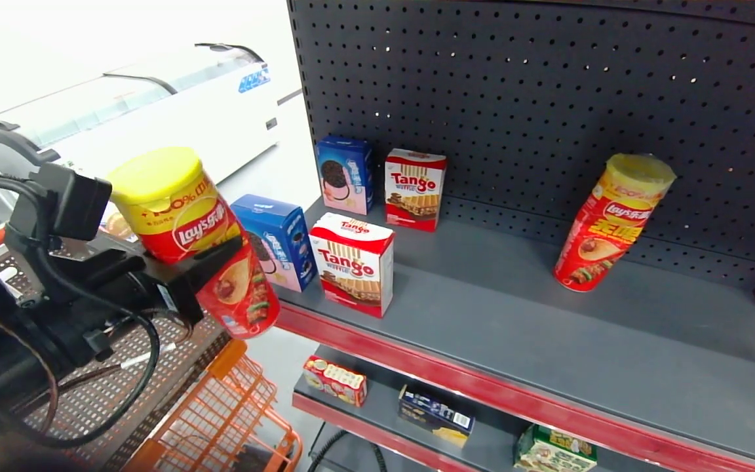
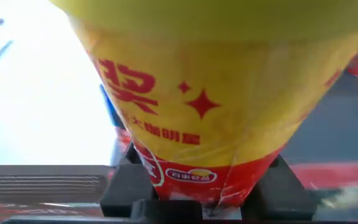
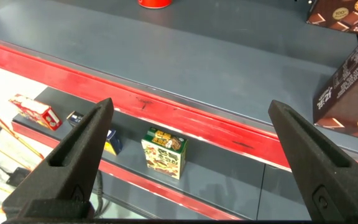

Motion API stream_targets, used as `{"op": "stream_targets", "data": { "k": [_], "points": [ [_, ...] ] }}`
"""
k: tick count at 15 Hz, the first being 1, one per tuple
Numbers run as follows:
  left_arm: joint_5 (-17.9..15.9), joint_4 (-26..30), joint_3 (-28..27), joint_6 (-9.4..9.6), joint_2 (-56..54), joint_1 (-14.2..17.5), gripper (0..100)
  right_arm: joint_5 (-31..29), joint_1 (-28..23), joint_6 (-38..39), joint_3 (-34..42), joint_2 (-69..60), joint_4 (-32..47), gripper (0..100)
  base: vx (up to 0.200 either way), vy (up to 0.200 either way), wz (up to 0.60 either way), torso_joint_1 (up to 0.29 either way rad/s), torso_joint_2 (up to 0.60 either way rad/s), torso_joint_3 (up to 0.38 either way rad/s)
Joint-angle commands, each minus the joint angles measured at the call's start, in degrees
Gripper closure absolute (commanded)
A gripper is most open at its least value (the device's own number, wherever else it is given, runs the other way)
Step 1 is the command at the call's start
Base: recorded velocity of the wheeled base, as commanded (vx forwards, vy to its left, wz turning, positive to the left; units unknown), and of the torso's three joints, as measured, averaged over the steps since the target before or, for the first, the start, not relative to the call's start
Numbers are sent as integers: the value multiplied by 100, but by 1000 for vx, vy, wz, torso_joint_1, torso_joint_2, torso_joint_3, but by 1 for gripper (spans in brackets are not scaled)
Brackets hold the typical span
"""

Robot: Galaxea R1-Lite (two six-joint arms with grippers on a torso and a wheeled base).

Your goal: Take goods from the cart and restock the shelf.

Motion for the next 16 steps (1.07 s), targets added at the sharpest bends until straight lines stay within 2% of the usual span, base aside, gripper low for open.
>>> {"op": "stream_targets", "data": {
  "k": [1,4,5,7,9,12,16],
  "points": [
    [-177,710,-36,17,-637,-185,100,6,1,-2,0,0,-1,0,0,0,0,0,0,0],
    [-265,745,69,17,-717,-335,100,6,1,-2,0,0,-1,0,0,0,0,0,0,0],
    [-537,754,131,8,-717,-563,100,-3,1,-2,0,0,-1,0,0,0,0,0,0,0],
    [-757,701,289,35,-708,-642,100,-3,1,-2,0,0,-1,0,0,0,0,0,0,0],
    [-836,692,324,26,-717,-924,100,6,1,-2,0,0,-1,0,0,0,0,0,0,0],
    [-862,763,781,17,-1015,-1451,100,-3,1,-2,0,0,-1,0,0,0,0,0,0,0],
    [-880,772,887,8,-1165,-1504,100,15,10,-28,0,0,-1,0,0,0,0,0,0,0]
  ]
}}
